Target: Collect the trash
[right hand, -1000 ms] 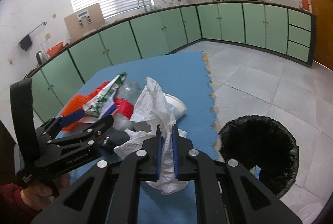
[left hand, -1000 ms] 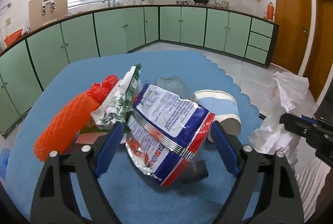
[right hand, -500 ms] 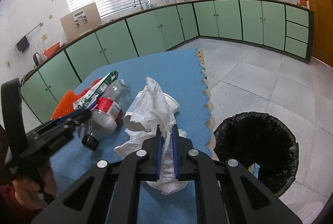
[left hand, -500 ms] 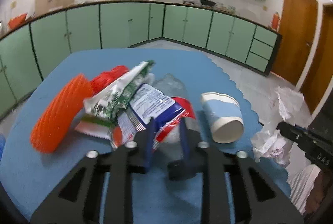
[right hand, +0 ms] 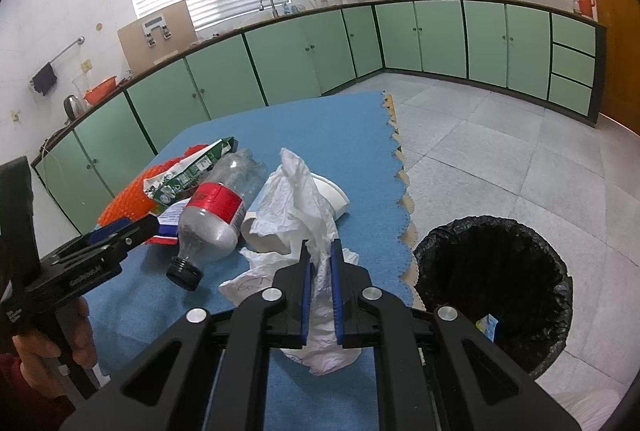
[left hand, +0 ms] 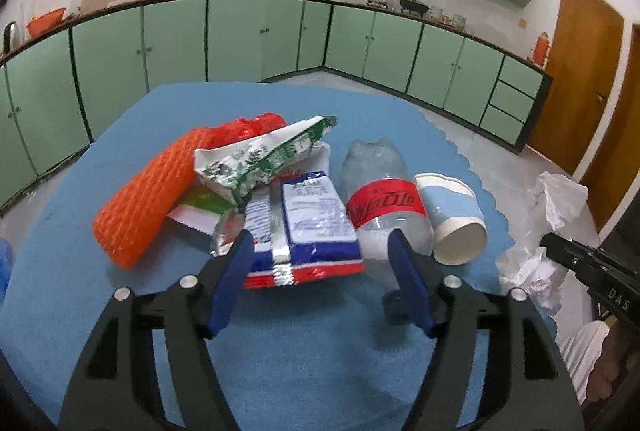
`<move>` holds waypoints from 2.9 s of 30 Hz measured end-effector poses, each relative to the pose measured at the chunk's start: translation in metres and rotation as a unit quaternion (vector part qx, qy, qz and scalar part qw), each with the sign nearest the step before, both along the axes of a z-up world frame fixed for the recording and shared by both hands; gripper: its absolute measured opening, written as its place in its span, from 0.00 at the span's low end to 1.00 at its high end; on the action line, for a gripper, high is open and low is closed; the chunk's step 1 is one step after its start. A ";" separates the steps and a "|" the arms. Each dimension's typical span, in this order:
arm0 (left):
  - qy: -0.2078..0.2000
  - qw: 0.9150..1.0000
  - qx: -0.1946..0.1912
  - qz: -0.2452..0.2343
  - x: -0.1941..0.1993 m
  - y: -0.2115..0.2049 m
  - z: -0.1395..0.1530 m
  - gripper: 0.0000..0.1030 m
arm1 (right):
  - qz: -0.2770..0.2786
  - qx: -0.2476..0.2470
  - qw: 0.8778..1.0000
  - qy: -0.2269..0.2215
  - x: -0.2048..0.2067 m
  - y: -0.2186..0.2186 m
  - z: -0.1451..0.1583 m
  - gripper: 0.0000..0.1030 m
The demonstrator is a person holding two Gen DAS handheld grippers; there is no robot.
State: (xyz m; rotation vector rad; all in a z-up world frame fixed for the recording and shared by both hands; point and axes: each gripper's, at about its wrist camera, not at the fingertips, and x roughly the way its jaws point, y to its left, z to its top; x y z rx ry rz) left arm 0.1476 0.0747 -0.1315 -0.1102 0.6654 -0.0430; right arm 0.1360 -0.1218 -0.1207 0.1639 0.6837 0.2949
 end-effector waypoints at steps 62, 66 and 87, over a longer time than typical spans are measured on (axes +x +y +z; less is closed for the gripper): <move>0.107 0.992 -0.071 0.005 0.010 0.024 -0.040 0.03 | 0.007 -0.005 1.000 0.028 0.018 0.007 -0.014 0.09; 0.097 0.993 -0.064 0.011 0.008 0.028 -0.036 0.00 | 0.009 -0.007 1.000 0.027 0.017 0.008 -0.014 0.09; -0.003 0.999 -0.037 0.015 -0.023 0.036 0.032 0.00 | 0.008 -0.002 1.000 -0.011 0.004 0.003 0.016 0.09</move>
